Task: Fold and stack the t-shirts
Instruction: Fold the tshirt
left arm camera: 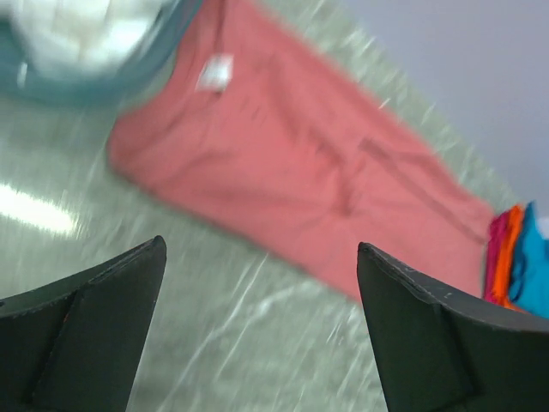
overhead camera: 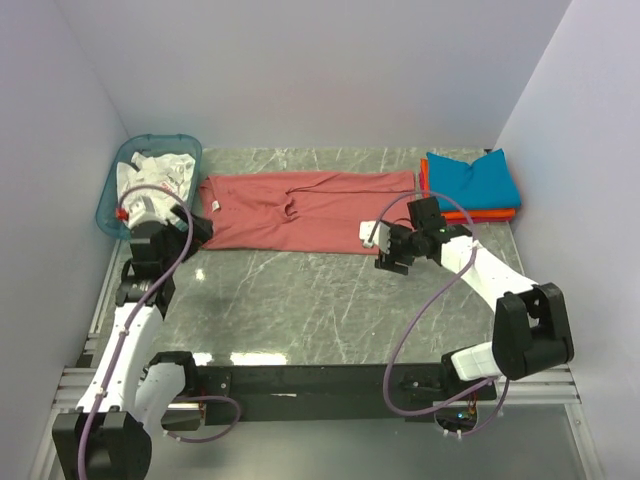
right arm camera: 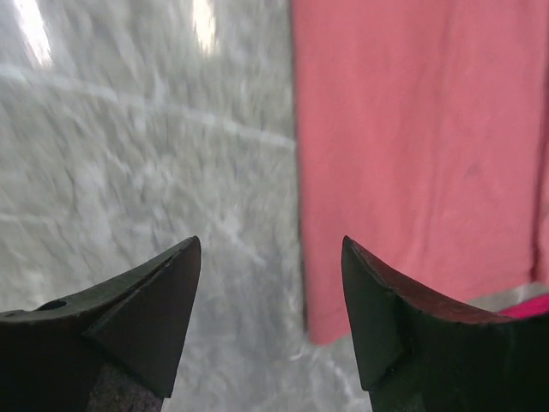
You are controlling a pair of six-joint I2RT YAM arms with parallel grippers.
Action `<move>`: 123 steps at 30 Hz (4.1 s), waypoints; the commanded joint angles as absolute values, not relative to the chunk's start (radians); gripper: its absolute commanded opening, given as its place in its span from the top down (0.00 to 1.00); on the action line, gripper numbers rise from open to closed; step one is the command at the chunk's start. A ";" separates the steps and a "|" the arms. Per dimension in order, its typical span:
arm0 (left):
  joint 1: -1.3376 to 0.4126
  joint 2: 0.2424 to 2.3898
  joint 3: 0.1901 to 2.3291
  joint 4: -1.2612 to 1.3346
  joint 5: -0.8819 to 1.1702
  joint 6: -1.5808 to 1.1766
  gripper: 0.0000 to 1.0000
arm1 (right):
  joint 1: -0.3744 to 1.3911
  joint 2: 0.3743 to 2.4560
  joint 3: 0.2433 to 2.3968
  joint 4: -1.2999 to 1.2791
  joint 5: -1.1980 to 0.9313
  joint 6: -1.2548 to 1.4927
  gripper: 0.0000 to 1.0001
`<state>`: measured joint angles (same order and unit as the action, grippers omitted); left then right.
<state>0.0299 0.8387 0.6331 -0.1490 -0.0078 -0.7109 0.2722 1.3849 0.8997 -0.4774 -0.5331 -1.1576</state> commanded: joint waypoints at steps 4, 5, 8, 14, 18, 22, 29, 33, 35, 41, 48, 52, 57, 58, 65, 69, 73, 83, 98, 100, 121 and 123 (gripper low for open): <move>0.048 0.769 0.540 -0.215 0.003 -0.827 0.04 | 0.273 1.437 0.851 -0.379 -0.281 -1.243 0.29; 0.049 0.769 0.532 -0.221 0.003 -0.827 0.04 | 0.275 1.465 0.851 -0.367 -0.262 -1.239 0.29; 0.052 0.773 0.529 -0.236 0.003 -0.836 0.03 | 0.279 1.524 0.867 -0.339 -0.213 -1.220 0.31; 0.052 0.738 0.517 -0.247 0.005 -0.847 0.03 | 0.288 1.633 0.890 -0.272 -0.118 -1.193 0.37; 0.052 0.729 0.515 -0.245 -0.025 -0.848 0.03 | 0.288 1.667 0.894 -0.239 -0.091 -1.184 0.43; 0.052 0.732 0.514 -0.244 -0.023 -0.851 0.03 | 0.290 1.683 0.890 -0.222 -0.086 -1.186 0.54; 0.054 0.745 0.506 -0.226 0.009 -0.856 0.03 | 0.290 1.669 0.884 -0.262 -0.107 -1.203 0.84; 0.058 0.747 0.496 -0.221 0.029 -0.862 0.04 | 0.288 1.643 0.873 -0.308 -0.141 -1.230 0.97; 0.060 0.741 0.489 -0.219 0.040 -0.862 0.04 | 0.288 1.611 0.862 -0.330 -0.161 -1.241 1.00; 0.063 0.745 0.466 -0.199 0.096 -0.880 0.04 | 0.287 1.520 0.871 -0.590 -0.215 -1.322 1.00; 0.064 0.801 0.381 -0.069 0.222 -0.974 0.09 | 0.291 1.247 0.694 -0.820 -0.250 -1.448 1.00; 0.063 0.876 0.354 0.027 0.256 -0.999 0.13 | 0.291 1.061 0.600 -0.905 -0.259 -1.479 1.00; 0.057 0.948 0.357 0.074 0.268 -1.011 0.20 | 0.295 0.954 0.568 -0.928 -0.294 -1.457 0.69; 0.054 0.950 0.360 0.066 0.253 -1.008 0.20 | 0.293 0.936 0.574 -0.931 -0.329 -1.450 0.59; 0.029 0.923 0.357 -0.021 0.177 -1.006 0.25 | 0.290 0.959 0.782 -0.815 -0.481 -1.148 0.42; 0.005 0.988 0.368 -0.008 0.143 -1.031 0.33 | 0.288 1.086 0.923 -0.717 -0.628 -0.951 0.42; -0.047 1.141 0.432 0.023 0.080 -1.043 0.40 | 0.288 1.208 1.018 -0.625 -0.732 -0.795 0.41; -0.074 1.387 0.548 0.052 -0.060 -1.043 0.44 | 0.288 1.273 1.054 -0.591 -0.770 -0.736 0.41; -0.066 1.692 0.966 -0.107 -0.176 -0.876 0.92 | 0.287 1.351 1.118 -0.600 -0.739 -0.712 0.41; -0.060 1.765 1.066 -0.135 -0.170 -0.859 0.93 | 0.287 1.362 1.129 -0.592 -0.732 -0.704 0.41; -0.025 2.281 1.876 -0.399 -0.112 -0.716 0.92 | 0.311 1.543 1.264 -0.586 -0.575 -0.622 0.42; -0.017 2.278 1.910 -0.406 -0.078 -0.704 0.87 | 0.359 1.532 1.244 -0.632 -0.552 -0.670 0.42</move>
